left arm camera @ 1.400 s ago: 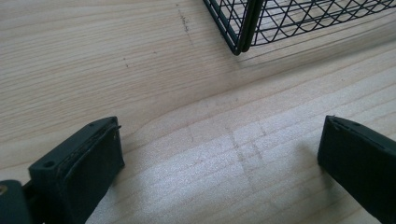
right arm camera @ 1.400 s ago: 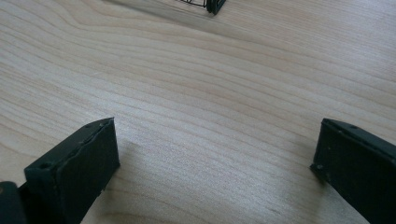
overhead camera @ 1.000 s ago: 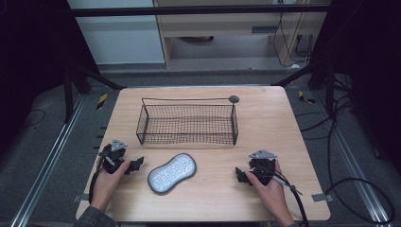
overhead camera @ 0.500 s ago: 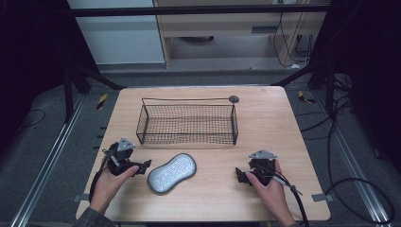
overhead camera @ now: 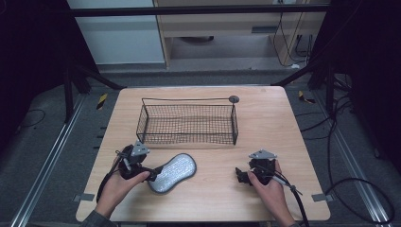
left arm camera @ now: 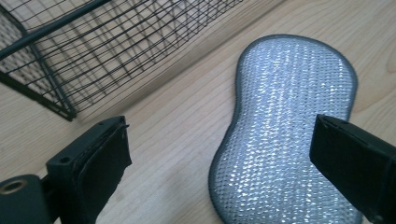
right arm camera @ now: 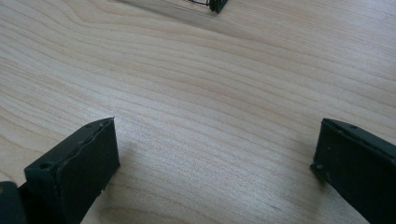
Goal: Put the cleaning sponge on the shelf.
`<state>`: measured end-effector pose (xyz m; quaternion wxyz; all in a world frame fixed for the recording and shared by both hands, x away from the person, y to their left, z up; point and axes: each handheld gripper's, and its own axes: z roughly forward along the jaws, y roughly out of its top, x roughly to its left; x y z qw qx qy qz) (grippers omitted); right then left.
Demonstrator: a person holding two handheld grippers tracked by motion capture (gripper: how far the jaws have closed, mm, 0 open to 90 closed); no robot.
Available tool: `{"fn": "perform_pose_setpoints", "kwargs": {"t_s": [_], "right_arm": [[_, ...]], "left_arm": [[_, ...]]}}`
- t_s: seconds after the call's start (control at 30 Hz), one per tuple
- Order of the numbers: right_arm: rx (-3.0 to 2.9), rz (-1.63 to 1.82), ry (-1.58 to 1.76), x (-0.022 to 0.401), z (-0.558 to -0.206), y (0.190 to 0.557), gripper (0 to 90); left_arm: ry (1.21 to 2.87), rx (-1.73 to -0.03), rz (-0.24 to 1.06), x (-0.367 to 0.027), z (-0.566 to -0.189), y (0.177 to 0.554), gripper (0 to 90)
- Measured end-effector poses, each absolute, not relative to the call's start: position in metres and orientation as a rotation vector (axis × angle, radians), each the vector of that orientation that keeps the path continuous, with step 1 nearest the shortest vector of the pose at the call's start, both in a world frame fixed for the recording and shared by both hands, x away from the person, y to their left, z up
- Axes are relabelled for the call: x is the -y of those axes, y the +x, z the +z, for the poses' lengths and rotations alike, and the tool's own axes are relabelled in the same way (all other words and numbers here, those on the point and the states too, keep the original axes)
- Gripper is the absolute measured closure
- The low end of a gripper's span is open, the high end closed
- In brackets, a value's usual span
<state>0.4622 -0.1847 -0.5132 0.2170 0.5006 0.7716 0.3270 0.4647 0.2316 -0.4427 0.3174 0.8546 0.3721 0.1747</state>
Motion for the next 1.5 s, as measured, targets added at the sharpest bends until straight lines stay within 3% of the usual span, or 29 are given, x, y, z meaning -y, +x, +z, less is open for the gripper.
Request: {"fn": "perform_pose_setpoints", "kwargs": {"t_s": [0.43,1.0,1.5], "right_arm": [[-2.147,0.914,1.379,0.185,-0.513,0.461,0.4],[-2.152,0.915,1.373,0.186,-0.513,0.462,0.3],[-2.149,0.911,1.377,0.185,-0.513,0.463,0.3]], "left_arm": [[2.411,-0.962,0.390,-0.211,-0.423,0.469,4.4],[2.583,-0.846,0.343,-0.184,-0.431,0.470,4.3],[2.620,-0.829,0.320,-0.171,-0.435,0.482,4.5]]}}
